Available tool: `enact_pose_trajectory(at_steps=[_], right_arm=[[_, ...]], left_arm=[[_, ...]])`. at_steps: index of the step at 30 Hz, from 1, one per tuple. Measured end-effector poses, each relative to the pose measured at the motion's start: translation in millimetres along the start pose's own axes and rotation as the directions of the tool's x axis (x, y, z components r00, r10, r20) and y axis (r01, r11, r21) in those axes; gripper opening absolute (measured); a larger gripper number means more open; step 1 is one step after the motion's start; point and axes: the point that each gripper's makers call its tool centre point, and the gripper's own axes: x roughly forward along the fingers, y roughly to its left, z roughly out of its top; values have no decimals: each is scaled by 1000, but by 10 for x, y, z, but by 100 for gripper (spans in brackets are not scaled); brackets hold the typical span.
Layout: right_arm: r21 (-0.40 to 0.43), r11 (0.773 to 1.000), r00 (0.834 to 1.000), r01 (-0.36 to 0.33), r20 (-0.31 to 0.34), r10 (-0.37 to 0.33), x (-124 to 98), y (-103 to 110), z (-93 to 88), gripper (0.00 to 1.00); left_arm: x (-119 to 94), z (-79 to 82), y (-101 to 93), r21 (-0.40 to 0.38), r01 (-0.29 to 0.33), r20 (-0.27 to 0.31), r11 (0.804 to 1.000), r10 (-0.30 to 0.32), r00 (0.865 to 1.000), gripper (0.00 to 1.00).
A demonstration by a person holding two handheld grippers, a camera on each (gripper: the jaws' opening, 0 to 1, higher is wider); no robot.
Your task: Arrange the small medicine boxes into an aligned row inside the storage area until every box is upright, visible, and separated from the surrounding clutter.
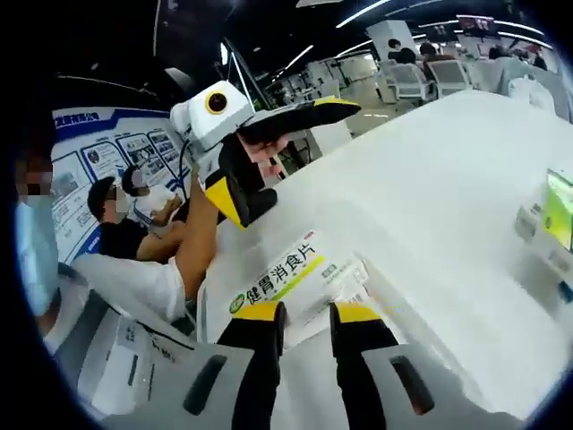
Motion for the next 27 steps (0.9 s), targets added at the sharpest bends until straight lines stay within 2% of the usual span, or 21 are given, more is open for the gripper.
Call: enact_pose_trajectory(at_steps=[6, 10, 14, 20, 27], right_arm=[[43, 999, 999, -16, -29, 17, -15, 61, -76, 20], [78, 995, 996, -65, -63, 70, 2, 206, -154, 17], [59, 995, 993, -84, -72, 88, 49, 286, -161, 17], [36, 995, 994, -94, -61, 96, 49, 271, -140, 17], [-80, 996, 999, -27, -32, 25, -44, 176, -90, 23]], left_arm=[[-4, 3, 2, 2, 0, -1, 1000, 0, 1000, 100], [-1, 8, -11, 5, 2, 0, 1000, -2, 1000, 100], [12, 0, -20, 4, 3, -2, 1000, -3, 1000, 100], [13, 5, -28, 2, 5, 0, 1000, -5, 1000, 100], [14, -8, -7, -9, 5, -3, 1000, -5, 1000, 100]])
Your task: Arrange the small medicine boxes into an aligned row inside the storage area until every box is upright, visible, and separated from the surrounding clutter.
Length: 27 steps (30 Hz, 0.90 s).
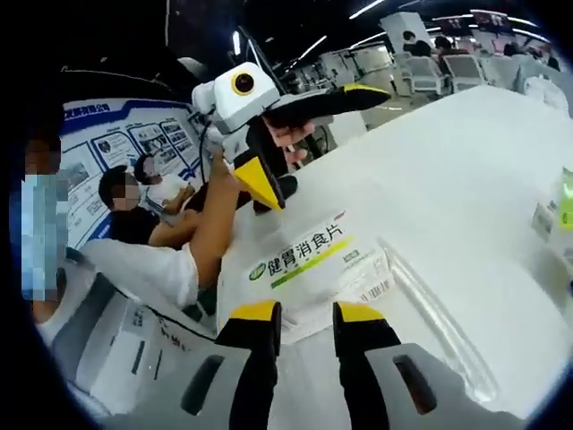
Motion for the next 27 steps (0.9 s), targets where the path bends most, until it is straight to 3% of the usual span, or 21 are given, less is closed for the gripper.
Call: enact_pose_trajectory(at_steps=[5, 8, 13, 15, 19, 21, 23, 25, 27], right_arm=[[-122, 987, 995, 101, 34, -98, -148, -131, 47, 34], [-156, 980, 991, 120, 71, -110, -216, -149, 82, 38], [-140, 978, 978, 152, 162, -129, -311, -164, 173, 46], [-136, 974, 963, 181, 226, -147, -356, -178, 242, 49], [-144, 965, 945, 220, 277, -174, -403, -230, 325, 54], [-181, 942, 929, 281, 297, -220, -499, -368, 358, 61], [-217, 914, 910, 342, 318, -265, -595, -505, 392, 59], [-227, 913, 912, 340, 314, -262, -628, -530, 373, 58], [-217, 909, 902, 355, 335, -272, -667, -578, 399, 63]], left_arm=[[-22, 10, -8, -44, 9, 18, 999, -9, 1000, 100], [-81, -23, -86, -63, 15, 13, 998, -14, 1000, 100], [-156, -88, -208, -76, 35, -20, 996, -36, 999, 100], [-166, -122, -241, -92, 37, -33, 995, -40, 999, 100], [-174, -202, -312, -99, 23, -69, 995, -30, 997, 100], [-169, -193, -321, -102, 9, -62, 995, -16, 998, 100], [-164, -185, -330, -105, -4, -55, 994, -1, 998, 100], [-140, -188, -339, -100, -16, -56, 995, 10, 998, 100], [-123, -200, -346, -85, -35, -73, 996, 29, 997, 100]])
